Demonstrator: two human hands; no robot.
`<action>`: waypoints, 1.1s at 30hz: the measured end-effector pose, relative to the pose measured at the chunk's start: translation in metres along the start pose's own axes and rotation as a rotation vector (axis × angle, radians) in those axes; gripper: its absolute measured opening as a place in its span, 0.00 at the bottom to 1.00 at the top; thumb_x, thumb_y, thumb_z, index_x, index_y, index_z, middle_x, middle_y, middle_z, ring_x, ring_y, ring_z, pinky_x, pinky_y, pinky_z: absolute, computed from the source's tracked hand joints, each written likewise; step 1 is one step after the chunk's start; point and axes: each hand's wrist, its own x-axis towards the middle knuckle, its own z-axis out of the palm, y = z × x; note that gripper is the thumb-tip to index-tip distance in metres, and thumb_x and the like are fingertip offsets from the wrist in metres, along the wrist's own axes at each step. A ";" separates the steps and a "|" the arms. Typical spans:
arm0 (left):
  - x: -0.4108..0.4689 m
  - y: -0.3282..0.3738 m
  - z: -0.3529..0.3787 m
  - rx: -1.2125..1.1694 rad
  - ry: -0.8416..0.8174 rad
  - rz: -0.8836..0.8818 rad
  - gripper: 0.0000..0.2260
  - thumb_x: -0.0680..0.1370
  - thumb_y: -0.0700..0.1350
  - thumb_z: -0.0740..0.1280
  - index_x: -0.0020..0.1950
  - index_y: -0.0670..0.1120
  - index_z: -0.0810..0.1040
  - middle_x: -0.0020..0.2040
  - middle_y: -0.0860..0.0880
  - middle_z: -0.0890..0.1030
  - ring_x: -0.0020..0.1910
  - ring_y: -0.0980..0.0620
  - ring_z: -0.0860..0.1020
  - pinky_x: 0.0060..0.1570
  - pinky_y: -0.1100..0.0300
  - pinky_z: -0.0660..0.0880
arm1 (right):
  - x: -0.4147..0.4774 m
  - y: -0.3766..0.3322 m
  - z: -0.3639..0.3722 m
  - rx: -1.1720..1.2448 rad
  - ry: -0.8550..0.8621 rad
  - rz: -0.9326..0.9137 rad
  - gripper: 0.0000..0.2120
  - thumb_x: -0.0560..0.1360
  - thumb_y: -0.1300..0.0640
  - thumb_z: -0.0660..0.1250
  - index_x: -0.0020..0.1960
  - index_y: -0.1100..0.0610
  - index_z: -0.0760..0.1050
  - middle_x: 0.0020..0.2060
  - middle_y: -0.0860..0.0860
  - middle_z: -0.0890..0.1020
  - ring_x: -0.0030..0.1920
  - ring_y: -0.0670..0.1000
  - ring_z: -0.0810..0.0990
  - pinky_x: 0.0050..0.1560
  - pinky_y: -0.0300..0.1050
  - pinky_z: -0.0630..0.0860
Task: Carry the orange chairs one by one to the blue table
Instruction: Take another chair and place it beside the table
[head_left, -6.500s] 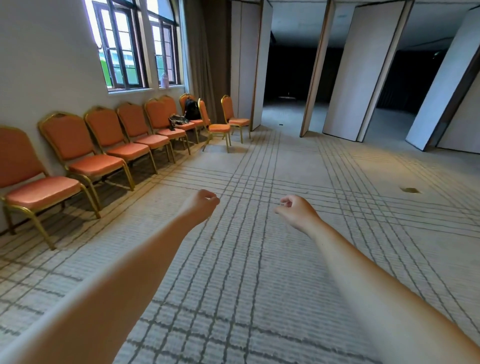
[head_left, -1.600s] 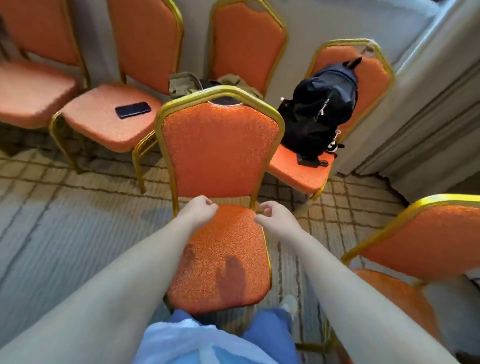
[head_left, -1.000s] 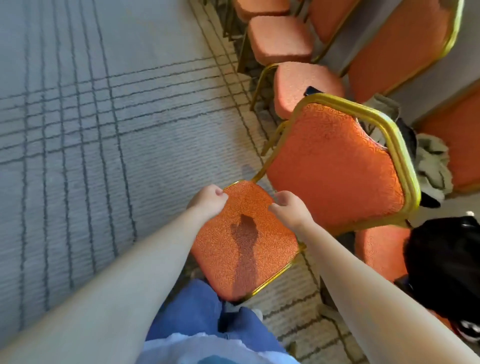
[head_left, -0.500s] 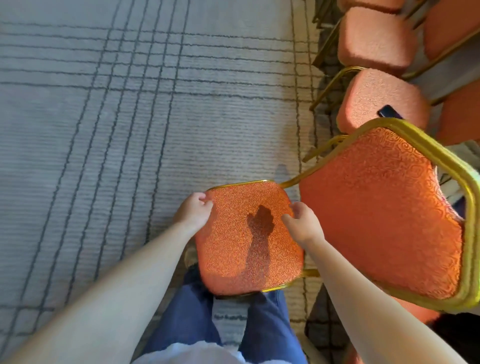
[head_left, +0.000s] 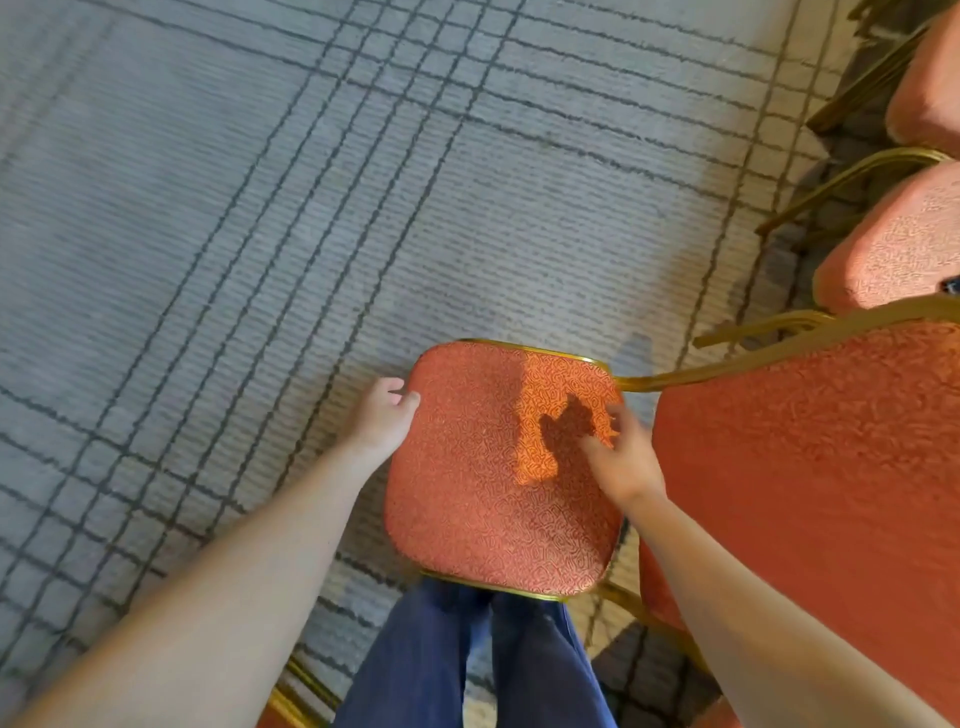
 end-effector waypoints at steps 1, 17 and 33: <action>0.006 -0.004 0.004 0.010 -0.006 -0.005 0.19 0.81 0.46 0.63 0.69 0.40 0.71 0.66 0.41 0.76 0.63 0.46 0.75 0.55 0.63 0.66 | 0.008 0.005 0.004 -0.004 0.004 0.002 0.28 0.75 0.57 0.69 0.73 0.55 0.66 0.69 0.57 0.71 0.67 0.57 0.72 0.65 0.52 0.71; 0.152 -0.078 0.094 -0.140 0.104 0.036 0.18 0.79 0.45 0.66 0.66 0.39 0.72 0.60 0.47 0.77 0.59 0.48 0.76 0.60 0.56 0.70 | 0.139 0.094 0.071 0.068 0.228 0.055 0.35 0.72 0.49 0.72 0.75 0.56 0.63 0.69 0.55 0.70 0.71 0.55 0.67 0.73 0.51 0.63; 0.167 -0.117 0.113 -0.257 0.134 -0.088 0.16 0.75 0.57 0.69 0.56 0.46 0.79 0.49 0.48 0.82 0.49 0.51 0.78 0.50 0.59 0.72 | 0.164 0.157 0.085 0.395 0.152 0.364 0.30 0.61 0.34 0.76 0.54 0.52 0.79 0.45 0.46 0.83 0.44 0.43 0.80 0.45 0.41 0.73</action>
